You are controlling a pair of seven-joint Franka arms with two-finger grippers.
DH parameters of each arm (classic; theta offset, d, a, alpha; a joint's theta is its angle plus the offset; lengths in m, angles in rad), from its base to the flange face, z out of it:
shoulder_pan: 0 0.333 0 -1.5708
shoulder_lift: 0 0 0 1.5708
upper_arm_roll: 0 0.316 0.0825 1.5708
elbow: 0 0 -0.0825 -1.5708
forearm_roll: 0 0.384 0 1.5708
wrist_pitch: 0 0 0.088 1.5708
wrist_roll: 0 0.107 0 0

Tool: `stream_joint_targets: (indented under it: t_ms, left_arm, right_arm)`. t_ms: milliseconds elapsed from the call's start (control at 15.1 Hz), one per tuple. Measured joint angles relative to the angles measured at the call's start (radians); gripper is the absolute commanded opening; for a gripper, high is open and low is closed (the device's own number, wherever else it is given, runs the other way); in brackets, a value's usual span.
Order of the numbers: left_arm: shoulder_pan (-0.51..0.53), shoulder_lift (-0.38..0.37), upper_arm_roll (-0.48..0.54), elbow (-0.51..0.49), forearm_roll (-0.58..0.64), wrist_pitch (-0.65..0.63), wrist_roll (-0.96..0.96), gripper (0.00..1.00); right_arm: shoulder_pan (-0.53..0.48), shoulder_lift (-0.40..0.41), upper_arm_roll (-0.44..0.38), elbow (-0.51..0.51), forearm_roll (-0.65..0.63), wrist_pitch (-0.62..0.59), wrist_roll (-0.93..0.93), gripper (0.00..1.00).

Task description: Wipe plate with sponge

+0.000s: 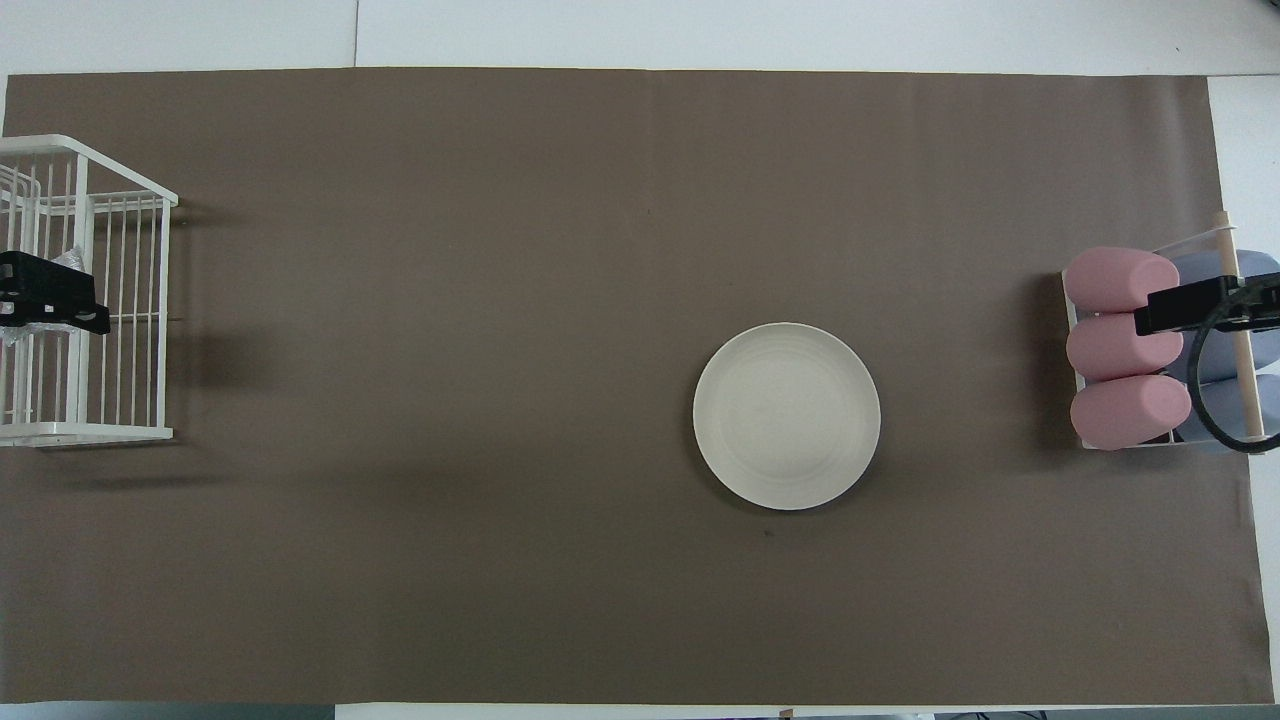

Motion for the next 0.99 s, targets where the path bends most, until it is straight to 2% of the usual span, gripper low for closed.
stream_joint_targets:
  t_ms: [397, 595, 794, 992]
  left_arm:
    - [0.012, 0.000, 0.002, -0.006, 0.000, 0.007, -0.006, 1.00]
    - [0.022, -0.016, 0.001, -0.063, 0.029, 0.066, -0.037, 1.00]
    - [0.007, -0.032, -0.017, -0.139, 0.177, 0.113, -0.075, 1.00]
    - [-0.036, -0.008, -0.026, -0.177, 0.341, 0.137, -0.127, 1.00]
  right_arm:
    - [0.000, 0.000, 0.000, 0.000, 0.000, -0.001, 0.000, 1.00]
    - [0.000, 0.000, 0.000, 0.000, 0.000, -0.001, 0.000, 1.00]
    - [0.000, 0.000, 0.000, 0.000, 0.000, -0.001, 0.000, 1.00]
    - [0.000, 0.000, 0.000, 0.000, 0.000, -0.002, 0.010, 1.00]
